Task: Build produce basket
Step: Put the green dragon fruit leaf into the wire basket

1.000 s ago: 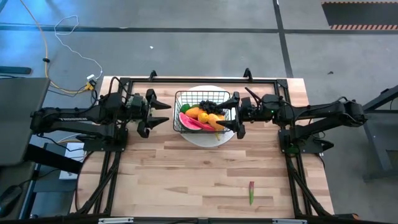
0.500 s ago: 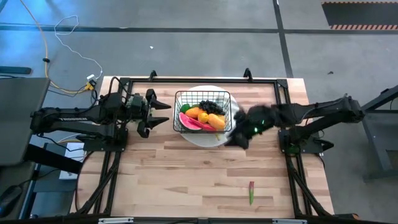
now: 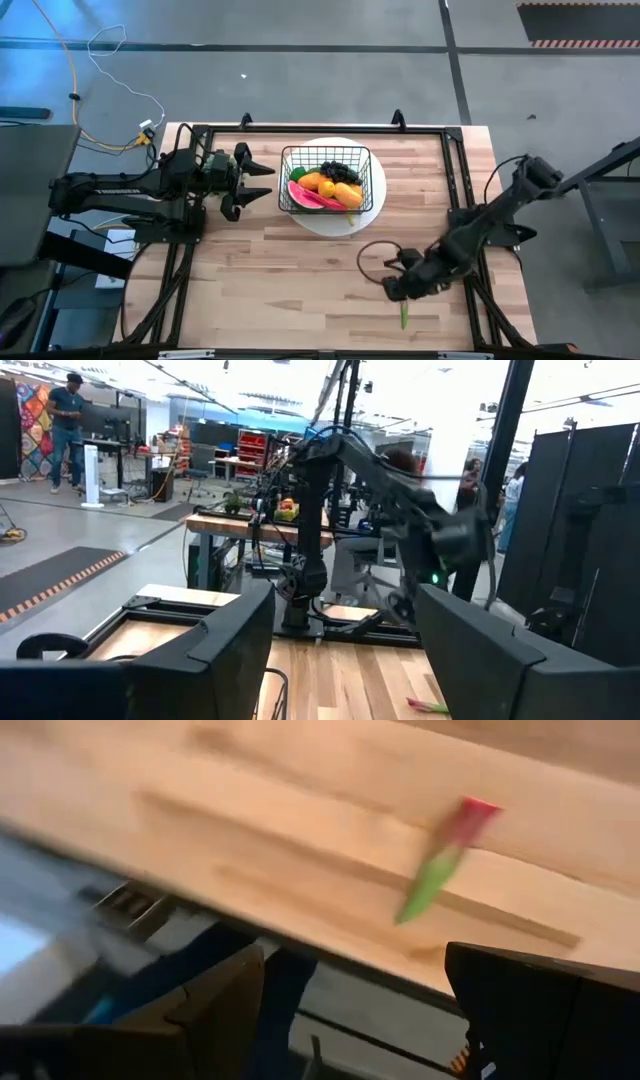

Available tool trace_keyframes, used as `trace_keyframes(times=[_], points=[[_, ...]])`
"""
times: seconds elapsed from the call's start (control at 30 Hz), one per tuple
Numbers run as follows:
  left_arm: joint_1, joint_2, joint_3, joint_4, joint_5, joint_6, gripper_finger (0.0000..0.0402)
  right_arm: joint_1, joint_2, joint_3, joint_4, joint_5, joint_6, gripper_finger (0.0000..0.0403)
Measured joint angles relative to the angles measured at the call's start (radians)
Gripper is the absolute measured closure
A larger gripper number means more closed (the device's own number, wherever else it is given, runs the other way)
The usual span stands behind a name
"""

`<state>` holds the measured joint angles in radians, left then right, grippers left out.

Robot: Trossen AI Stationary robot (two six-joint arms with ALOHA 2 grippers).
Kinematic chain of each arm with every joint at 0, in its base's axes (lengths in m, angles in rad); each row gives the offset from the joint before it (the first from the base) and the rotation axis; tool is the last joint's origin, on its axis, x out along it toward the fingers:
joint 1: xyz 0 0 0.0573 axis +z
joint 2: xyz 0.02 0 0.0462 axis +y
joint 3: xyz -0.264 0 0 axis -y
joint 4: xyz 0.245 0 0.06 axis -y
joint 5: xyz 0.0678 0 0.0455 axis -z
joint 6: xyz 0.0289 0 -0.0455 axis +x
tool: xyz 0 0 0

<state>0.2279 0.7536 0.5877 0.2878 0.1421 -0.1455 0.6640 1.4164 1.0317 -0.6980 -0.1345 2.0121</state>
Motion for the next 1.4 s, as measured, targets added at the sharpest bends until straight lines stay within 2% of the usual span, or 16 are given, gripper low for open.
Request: trace_keyframes(times=[0.2, 0.43, 0.67, 1.2, 1.4], points=[[0.0, 0.0, 0.0, 0.0, 0.0, 0.0, 0.0171, 0.034, 0.138, 0.0, -0.063, -0.033, 0.162, 0.0109], [0.0, 0.0, 0.0, 0.0, 0.0, 0.0, 0.0171, 0.028, 0.279, 0.0, -0.083, -0.012, 0.137, 0.0109], [0.0, 0.0, 0.0, 0.0, 0.0, 0.0, 0.0171, 0.031, 0.357, 0.0, -0.042, -0.05, 0.134, 0.0115], [0.0, 0.0, 0.0, 0.0, 0.0, -0.034, 0.0171, 0.03, 0.377, 0.0, -0.046, -0.05, 0.179, 0.0251], [0.0, 0.0, 0.0, 0.0, 0.0, -0.035, 0.0171, 0.031, 0.377, 0.0, -0.048, -0.038, 0.163, 0.0285]])
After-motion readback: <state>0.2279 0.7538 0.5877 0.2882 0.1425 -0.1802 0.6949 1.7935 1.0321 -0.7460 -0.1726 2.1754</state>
